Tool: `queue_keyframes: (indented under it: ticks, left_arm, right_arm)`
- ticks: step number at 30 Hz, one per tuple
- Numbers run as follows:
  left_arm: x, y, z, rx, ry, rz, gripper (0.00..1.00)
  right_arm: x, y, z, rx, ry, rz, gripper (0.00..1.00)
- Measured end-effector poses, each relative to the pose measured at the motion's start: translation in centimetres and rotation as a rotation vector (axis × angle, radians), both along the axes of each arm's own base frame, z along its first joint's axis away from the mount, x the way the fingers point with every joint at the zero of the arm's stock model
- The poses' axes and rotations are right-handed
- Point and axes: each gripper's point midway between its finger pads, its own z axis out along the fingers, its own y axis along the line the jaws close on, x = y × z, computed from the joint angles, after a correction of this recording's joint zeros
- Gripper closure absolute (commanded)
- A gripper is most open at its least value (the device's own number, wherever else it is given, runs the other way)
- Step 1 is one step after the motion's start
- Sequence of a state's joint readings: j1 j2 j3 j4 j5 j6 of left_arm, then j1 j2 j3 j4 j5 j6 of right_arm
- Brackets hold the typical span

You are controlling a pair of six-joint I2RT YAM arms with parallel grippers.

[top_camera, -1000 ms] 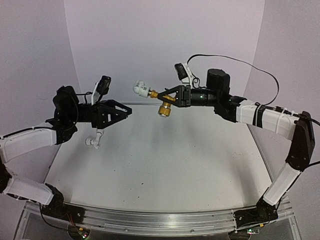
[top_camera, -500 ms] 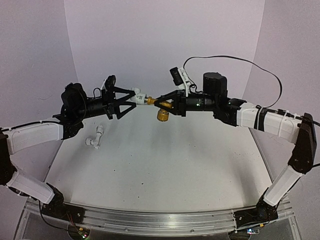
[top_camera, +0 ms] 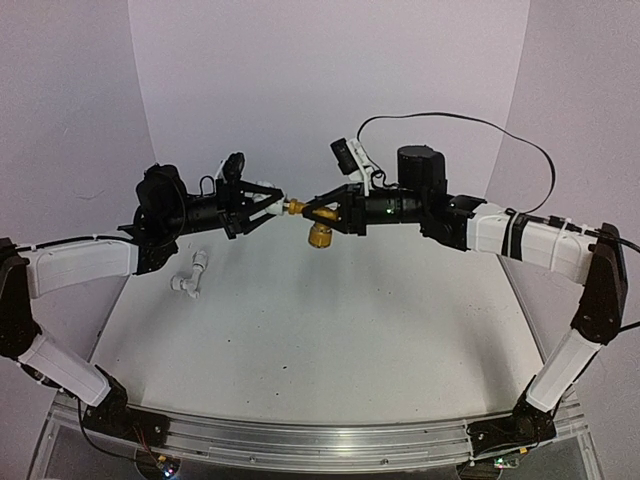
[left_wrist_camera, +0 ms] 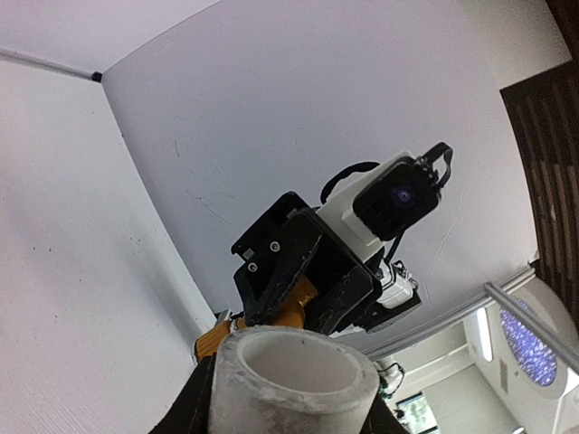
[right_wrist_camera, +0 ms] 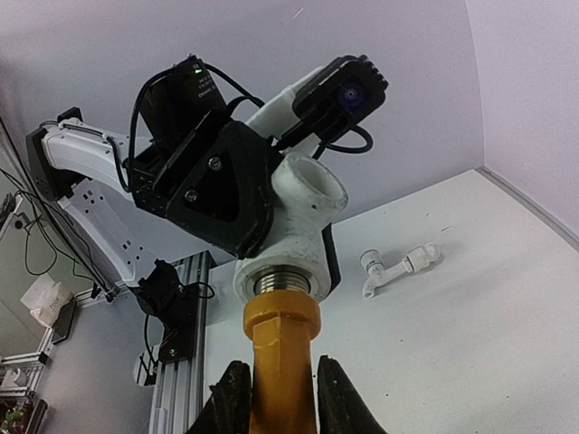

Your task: Install the water faucets

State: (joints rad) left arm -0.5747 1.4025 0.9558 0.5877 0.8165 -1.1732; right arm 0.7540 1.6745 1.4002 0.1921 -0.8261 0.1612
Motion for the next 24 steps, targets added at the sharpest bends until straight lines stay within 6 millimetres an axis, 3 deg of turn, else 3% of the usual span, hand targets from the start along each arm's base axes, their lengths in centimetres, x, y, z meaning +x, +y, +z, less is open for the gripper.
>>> queue_keyframes:
  ticks: [4, 10, 20, 24]
  left_arm:
    - [0.5, -0.3, -0.6, -0.005, 0.061, -0.009, 0.99]
    - [1.1, -0.7, -2.2, 0.005, 0.154, -0.032, 1.00]
    - [0.7, -0.6, -1.8, -0.023, 0.136, -0.043, 1.00]
    - [0.9, -0.5, -3.2, -0.008, 0.293, -0.042, 1.00]
  right_arm:
    - [0.2, 0.0, -0.6, -0.027, -0.051, -0.014, 1.00]
    - [0.2, -0.1, -2.3, -0.104, -0.185, -0.097, 1.00]
    - [-0.8, 0.2, -1.9, -0.171, -0.381, -0.205, 1.00]
    - [-0.7, 0.4, -2.6, -0.268, -0.584, -0.239, 1.00]
